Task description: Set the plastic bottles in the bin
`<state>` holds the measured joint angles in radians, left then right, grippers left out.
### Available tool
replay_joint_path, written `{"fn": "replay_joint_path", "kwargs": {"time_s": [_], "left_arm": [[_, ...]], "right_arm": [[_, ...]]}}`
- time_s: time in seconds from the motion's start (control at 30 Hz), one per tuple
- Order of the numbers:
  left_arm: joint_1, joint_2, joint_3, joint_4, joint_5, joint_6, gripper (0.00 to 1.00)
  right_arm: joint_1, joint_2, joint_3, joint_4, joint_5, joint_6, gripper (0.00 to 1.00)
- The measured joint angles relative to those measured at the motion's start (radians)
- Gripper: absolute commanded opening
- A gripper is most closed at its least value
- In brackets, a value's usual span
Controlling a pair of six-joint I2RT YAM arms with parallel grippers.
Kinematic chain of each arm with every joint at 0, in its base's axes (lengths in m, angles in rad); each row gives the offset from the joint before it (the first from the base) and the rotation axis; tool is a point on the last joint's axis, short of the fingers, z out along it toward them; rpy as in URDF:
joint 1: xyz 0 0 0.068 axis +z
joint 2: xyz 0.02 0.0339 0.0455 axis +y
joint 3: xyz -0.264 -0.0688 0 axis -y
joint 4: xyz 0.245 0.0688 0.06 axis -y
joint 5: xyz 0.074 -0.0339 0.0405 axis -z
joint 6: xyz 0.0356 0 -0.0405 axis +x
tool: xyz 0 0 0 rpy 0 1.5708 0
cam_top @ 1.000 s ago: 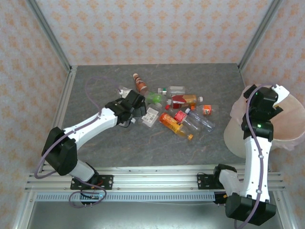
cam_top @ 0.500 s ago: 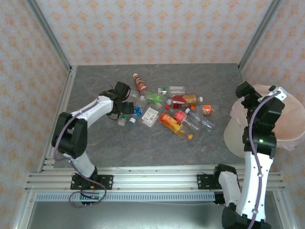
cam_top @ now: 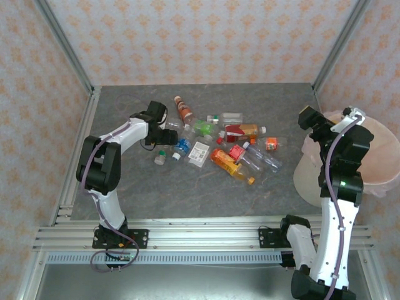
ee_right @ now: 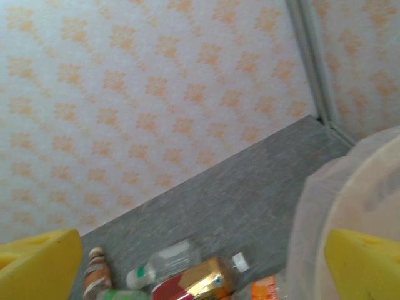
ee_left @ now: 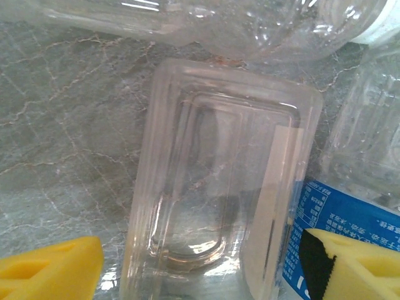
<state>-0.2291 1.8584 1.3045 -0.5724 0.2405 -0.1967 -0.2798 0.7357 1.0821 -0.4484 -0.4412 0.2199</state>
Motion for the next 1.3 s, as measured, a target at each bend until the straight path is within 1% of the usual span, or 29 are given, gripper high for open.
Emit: {"fn": "replay_joint_path", "kwargs": {"time_s": [0.13, 0.23, 0.33, 0.4, 0.43, 0.53, 0.73, 0.8, 0.87, 1.03, 1.2, 1.3], "left_arm": [[0.0, 0.0, -0.031, 0.03, 0.011, 0.019, 0.8], [0.0, 0.0, -0.057, 0.04, 0.01, 0.027, 0.76], [0.0, 0.0, -0.073, 0.048, 0.005, 0.037, 0.68], [0.0, 0.0, -0.083, 0.063, 0.0, 0.04, 0.6], [0.0, -0.001, -0.085, 0.069, -0.003, 0.039, 0.57], [0.0, -0.016, -0.108, 0.104, -0.01, 0.04, 0.53], [0.0, -0.102, -0.198, 0.138, -0.019, 0.041, 0.43], [0.0, -0.153, -0.227, 0.148, -0.016, 0.041, 0.38], [0.0, -0.218, -0.257, 0.162, -0.006, 0.041, 0.37], [0.0, -0.414, -0.342, 0.223, 0.077, 0.023, 0.35], [0.0, -0.596, -0.433, 0.317, 0.25, -0.032, 0.35], [0.0, -0.699, -0.486, 0.373, 0.355, -0.078, 0.35]], "right_arm": [[0.018, 0.003, 0.004, 0.0, -0.084, -0.004, 0.99], [0.043, 0.004, 0.007, 0.002, -0.124, -0.004, 0.99], [0.079, 0.006, 0.008, 0.011, -0.161, -0.003, 0.99], [0.109, 0.012, 0.009, 0.018, -0.186, 0.001, 0.99], [0.121, 0.015, 0.009, 0.02, -0.195, 0.003, 0.99], [0.163, 0.027, 0.009, 0.023, -0.217, 0.005, 0.99], [0.227, 0.059, 0.009, 0.024, -0.223, 0.009, 0.99], [0.248, 0.071, 0.009, 0.032, -0.221, 0.025, 0.99], [0.277, 0.091, 0.009, 0.05, -0.212, 0.051, 1.0], [0.394, 0.176, 0.008, 0.094, -0.169, 0.084, 0.99], [0.55, 0.291, 0.009, 0.137, -0.13, 0.088, 0.99], [0.618, 0.372, 0.019, 0.16, -0.132, 0.099, 0.99]]}}
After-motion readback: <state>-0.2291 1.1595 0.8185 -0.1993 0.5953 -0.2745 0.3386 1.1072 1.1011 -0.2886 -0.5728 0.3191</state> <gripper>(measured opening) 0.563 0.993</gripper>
